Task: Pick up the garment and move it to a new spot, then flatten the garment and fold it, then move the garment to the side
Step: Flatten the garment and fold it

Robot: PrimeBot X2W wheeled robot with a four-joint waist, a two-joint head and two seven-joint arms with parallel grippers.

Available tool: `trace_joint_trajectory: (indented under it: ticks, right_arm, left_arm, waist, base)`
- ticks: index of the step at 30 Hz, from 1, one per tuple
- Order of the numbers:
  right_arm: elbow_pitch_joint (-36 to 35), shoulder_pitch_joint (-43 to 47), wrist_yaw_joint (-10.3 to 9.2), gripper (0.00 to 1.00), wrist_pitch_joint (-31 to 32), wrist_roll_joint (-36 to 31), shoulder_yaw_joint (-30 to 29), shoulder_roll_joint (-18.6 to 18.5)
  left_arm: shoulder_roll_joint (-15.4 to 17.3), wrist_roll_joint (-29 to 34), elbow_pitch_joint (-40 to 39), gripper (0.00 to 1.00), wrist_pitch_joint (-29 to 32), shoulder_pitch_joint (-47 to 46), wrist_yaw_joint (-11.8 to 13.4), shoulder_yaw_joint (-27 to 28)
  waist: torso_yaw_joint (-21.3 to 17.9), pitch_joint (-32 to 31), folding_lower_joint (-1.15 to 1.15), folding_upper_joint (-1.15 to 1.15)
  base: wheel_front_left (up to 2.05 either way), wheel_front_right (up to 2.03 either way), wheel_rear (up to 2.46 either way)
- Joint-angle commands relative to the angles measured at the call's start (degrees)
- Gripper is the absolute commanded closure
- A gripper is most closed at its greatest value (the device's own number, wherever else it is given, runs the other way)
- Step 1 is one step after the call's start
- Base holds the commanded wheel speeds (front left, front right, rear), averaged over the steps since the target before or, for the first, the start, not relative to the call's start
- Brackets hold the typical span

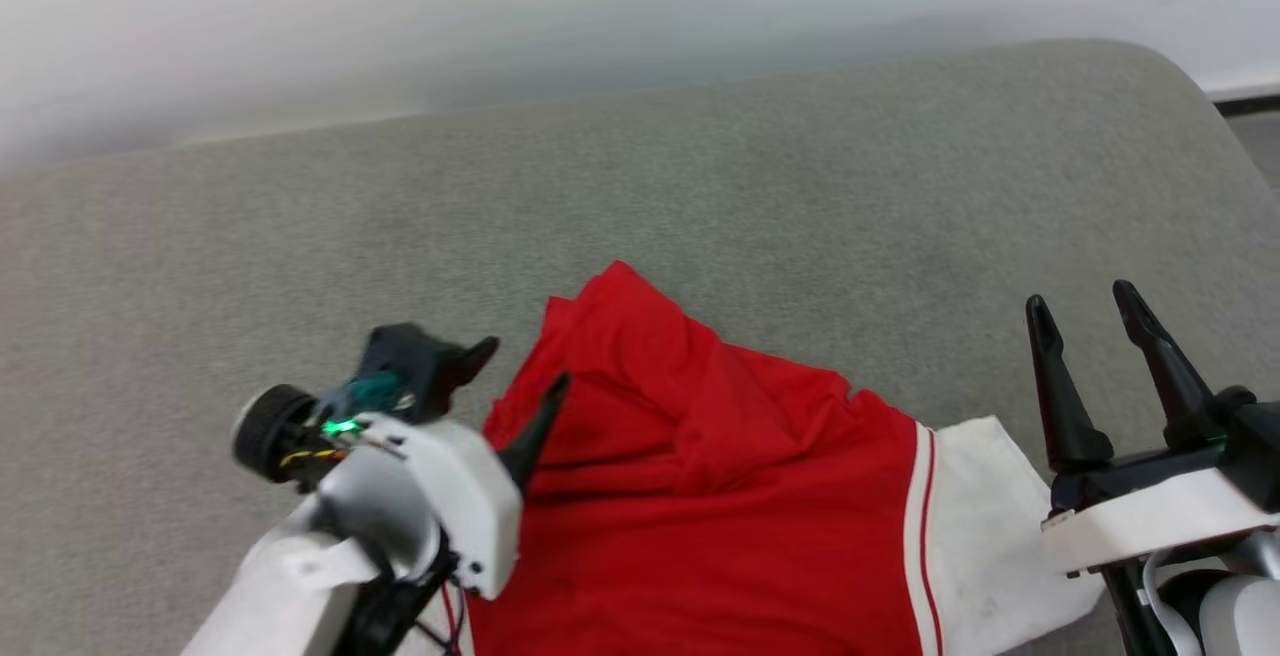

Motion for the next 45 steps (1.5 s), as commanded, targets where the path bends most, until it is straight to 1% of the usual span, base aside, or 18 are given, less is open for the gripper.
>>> trace_joint_trajectory:
  ticks: [1,5,9,12,18,23,24,25,26,28,29,32,38,45]
  right_arm:
    - [0.01,-0.67,-0.03,0.00,-0.54,-0.07,0.27,0.88]
    - [0.47,-1.31,-0.04,0.00,-1.48,-0.02,0.94,1.89]
    - [1.22,-1.87,-0.04,0.00,-2.56,0.12,1.05,2.66]
    - [2.03,-2.07,-0.04,0.00,-3.44,0.32,1.28,3.16]
    - [3.10,-2.98,-0.04,0.00,-4.94,0.56,1.40,3.72]
    - [4.16,-3.73,-0.04,0.00,-6.00,0.61,1.39,4.17]
    - [4.27,-3.96,-0.04,0.00,-6.12,0.62,1.39,4.23]
    - [4.38,-4.07,-0.04,0.00,-6.31,0.61,1.39,4.31]
    - [4.54,-4.16,-0.04,0.00,-6.41,0.57,1.42,4.35]
    - [4.88,-4.30,-0.04,0.00,-6.59,0.46,1.51,4.41]
    - [5.30,-5.11,-0.04,0.00,-6.88,0.34,1.76,4.62]
    - [5.63,-5.40,-0.04,0.00,-7.00,0.47,2.31,4.79]
    - [6.35,-6.23,-0.04,0.00,-7.78,1.03,3.27,5.28]
    - [7.97,-7.22,-0.04,0.00,-9.04,1.91,4.47,5.99]
  left_arm:
    - [-0.92,-0.18,1.24,0.00,2.43,-2.00,-0.90,-1.85]
    - [-1.74,0.52,5.48,0.00,8.10,-6.43,-2.10,-5.42]
    - [-2.23,1.38,10.30,0.00,11.75,-10.21,-2.83,-7.53]
    - [-1.80,2.33,13.85,0.00,14.29,-12.55,-3.16,-8.70]
    - [-1.24,3.27,18.52,0.00,16.44,-15.61,-4.02,-10.53]
    - [0.03,2.28,22.73,0.00,19.94,-16.11,-5.13,-13.93]
    - [0.39,2.18,23.29,0.52,20.31,-16.21,-5.35,-14.48]
    - [0.62,1.89,23.81,0.98,20.43,-16.42,-5.40,-14.84]
    - [0.64,1.23,24.20,1.00,20.25,-16.62,-5.51,-14.96]
    - [0.52,0.39,24.05,1.00,18.53,-17.85,-5.63,-14.40]
    - [1.05,1.20,23.66,1.00,15.05,-21.24,-5.56,-12.82]
    - [2.07,1.89,24.29,1.00,12.59,-25.07,-5.51,-11.30]
    - [2.75,2.07,26.64,1.00,11.02,-33.42,-5.40,-8.55]
    - [4.38,3.12,30.77,1.00,11.93,-43.16,-5.13,-6.40]
  waist:
    - [-2.00,1.70,0.00,0.00]
    - [-4.51,3.96,0.00,0.00]
    - [-6.78,6.42,0.00,0.00]
    - [-8.23,8.12,0.00,0.00]
    - [-9.75,10.32,0.00,0.00]
    - [-10.55,11.64,0.00,0.00]
    - [-10.64,11.82,0.00,0.00]
    - [-10.72,11.95,0.00,0.00]
    - [-10.80,12.02,0.00,0.00]
    - [-11.04,12.01,0.00,0.00]
    - [-11.55,11.70,0.00,0.00]
    - [-12.41,11.55,0.00,0.00]
    - [-14.96,12.83,0.00,0.00]
    - [-18.43,15.34,0.00,0.00]
  base:
    - [0.00,0.00,0.00]
    - [0.00,0.00,0.00]
    - [0.00,0.00,0.00]
    - [0.00,0.00,0.00]
    - [0.00,0.00,0.00]
    - [0.00,0.00,0.00]
    - [0.00,0.00,0.00]
    - [0.00,0.00,0.00]
    - [0.00,0.00,0.00]
    - [0.00,0.00,0.00]
    - [0.00,0.00,0.00]
    - [0.00,0.00,0.00]
    - [0.00,0.00,0.00]
    - [0.00,0.00,0.00]
